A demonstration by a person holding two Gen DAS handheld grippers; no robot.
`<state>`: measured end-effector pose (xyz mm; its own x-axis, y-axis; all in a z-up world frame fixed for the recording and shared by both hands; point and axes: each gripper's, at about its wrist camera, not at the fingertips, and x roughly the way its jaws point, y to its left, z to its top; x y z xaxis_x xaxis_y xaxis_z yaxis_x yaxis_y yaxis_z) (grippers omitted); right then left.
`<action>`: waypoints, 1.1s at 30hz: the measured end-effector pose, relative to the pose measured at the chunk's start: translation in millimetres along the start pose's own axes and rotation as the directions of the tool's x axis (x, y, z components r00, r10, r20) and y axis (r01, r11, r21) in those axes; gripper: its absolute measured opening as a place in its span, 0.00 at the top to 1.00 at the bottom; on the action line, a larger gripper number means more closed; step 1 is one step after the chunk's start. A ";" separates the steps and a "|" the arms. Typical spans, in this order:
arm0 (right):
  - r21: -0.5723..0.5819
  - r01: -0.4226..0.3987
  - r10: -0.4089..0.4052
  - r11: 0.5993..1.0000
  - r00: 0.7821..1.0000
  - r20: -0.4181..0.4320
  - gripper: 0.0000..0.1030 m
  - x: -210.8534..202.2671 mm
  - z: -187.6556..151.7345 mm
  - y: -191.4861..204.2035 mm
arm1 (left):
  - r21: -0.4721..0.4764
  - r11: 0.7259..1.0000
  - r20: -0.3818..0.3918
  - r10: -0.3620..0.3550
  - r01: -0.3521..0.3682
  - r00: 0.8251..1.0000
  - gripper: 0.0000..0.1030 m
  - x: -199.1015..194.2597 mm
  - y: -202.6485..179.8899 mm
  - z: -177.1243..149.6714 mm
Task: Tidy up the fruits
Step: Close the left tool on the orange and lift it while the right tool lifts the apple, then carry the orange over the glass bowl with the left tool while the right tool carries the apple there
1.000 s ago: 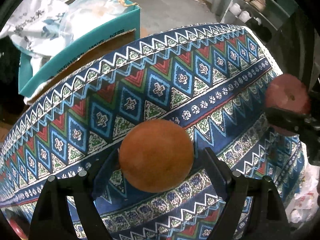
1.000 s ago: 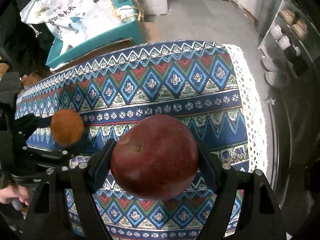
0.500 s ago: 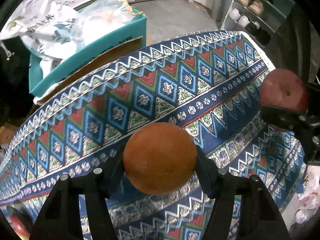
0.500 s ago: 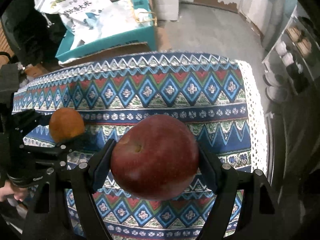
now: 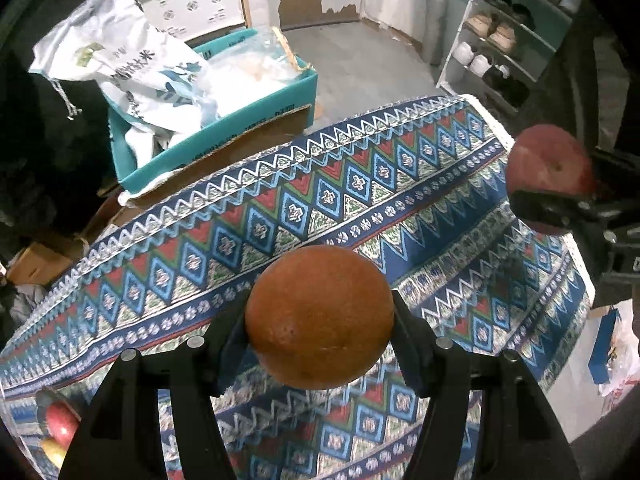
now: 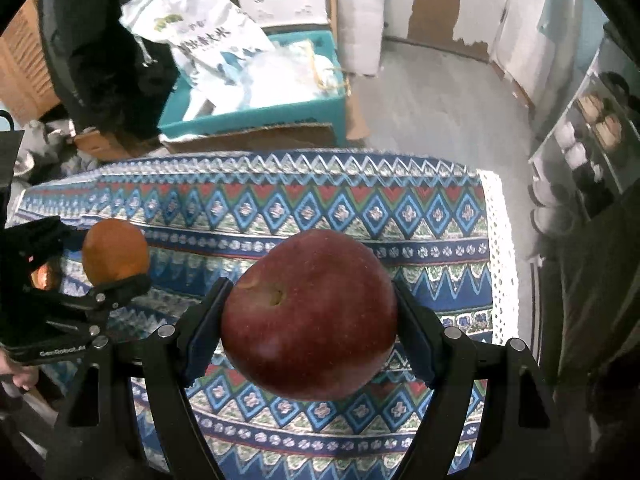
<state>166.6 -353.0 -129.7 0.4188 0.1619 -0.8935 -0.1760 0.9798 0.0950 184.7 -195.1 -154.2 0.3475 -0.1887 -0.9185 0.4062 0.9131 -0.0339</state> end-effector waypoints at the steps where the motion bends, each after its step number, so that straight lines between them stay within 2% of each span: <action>1: -0.004 -0.002 0.002 1.000 1.000 0.006 0.24 -4.5 0.2 3.5 | 0.005 1.000 0.004 -0.001 0.001 1.000 0.36 -5.0 0.1 -1.2; 6: -0.030 -0.009 0.010 1.000 0.999 0.040 0.24 -26.9 0.8 21.2 | 0.033 0.999 0.017 -0.003 0.003 1.000 0.36 -32.7 1.0 -13.2; 15: -0.071 -0.035 0.042 0.997 0.995 0.093 0.24 -64.0 -1.5 54.0 | 0.013 1.000 0.059 -0.017 0.017 0.998 0.36 -86.6 17.4 -38.2; 24: -0.112 -0.071 0.087 0.991 0.986 0.139 0.24 -92.8 -2.7 86.3 | -0.027 1.000 0.112 -0.002 0.005 0.994 0.36 -133.0 41.5 -66.2; 33: -0.158 -0.093 0.119 0.983 0.979 0.163 0.24 -111.0 -7.5 120.5 | -0.061 0.998 0.141 0.036 -0.028 0.989 0.36 -160.9 69.3 -97.5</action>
<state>92.3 -253.7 -22.3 0.5348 0.2945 -0.7920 -0.3529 0.9295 0.1073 74.5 -66.3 -47.2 0.4777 -0.2047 -0.8543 0.3440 0.9384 -0.0325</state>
